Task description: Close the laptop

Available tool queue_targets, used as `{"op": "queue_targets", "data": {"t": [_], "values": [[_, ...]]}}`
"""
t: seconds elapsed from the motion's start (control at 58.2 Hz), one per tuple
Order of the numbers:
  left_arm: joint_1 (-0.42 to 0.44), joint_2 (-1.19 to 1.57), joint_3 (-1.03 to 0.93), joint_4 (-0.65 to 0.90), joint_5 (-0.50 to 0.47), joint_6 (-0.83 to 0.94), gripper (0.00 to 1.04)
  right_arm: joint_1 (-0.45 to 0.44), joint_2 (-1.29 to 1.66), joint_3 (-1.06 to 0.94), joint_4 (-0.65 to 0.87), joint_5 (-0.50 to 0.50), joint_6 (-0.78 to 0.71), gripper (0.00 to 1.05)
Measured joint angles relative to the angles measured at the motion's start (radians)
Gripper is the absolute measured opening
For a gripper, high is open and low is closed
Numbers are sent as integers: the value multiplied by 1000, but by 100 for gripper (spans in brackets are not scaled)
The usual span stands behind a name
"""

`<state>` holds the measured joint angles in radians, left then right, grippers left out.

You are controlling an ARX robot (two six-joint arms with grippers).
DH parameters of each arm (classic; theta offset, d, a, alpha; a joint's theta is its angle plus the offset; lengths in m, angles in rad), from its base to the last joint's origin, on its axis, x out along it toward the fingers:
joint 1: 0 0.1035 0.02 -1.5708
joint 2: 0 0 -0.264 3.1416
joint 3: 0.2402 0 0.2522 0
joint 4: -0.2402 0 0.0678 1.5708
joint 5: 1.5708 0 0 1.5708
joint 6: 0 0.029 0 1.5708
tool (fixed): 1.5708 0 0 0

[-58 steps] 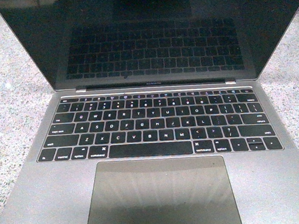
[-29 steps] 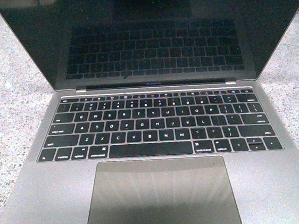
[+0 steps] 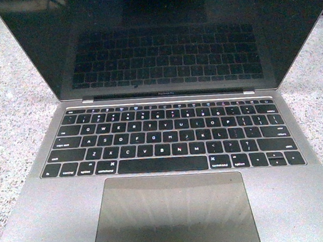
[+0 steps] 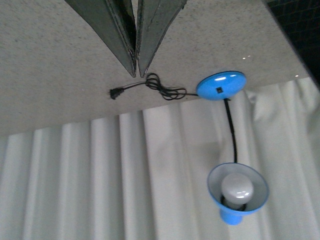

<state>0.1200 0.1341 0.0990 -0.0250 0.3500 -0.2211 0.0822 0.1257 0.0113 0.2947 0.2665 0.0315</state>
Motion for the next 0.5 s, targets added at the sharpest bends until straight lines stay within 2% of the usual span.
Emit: {"op": "queue_targets", "data": {"t": [0.223,0.378,0.499], "values": [[-64,243,116,178,-45,3,4,-224,353,95,272,-307,-32,1],[-71,420,203,274,-60,9,4,-325,618,179,465,-430,-109,1],[-91,531,267,294,-60,14,4,-348,801,247,558,-492,-177,1]]}}
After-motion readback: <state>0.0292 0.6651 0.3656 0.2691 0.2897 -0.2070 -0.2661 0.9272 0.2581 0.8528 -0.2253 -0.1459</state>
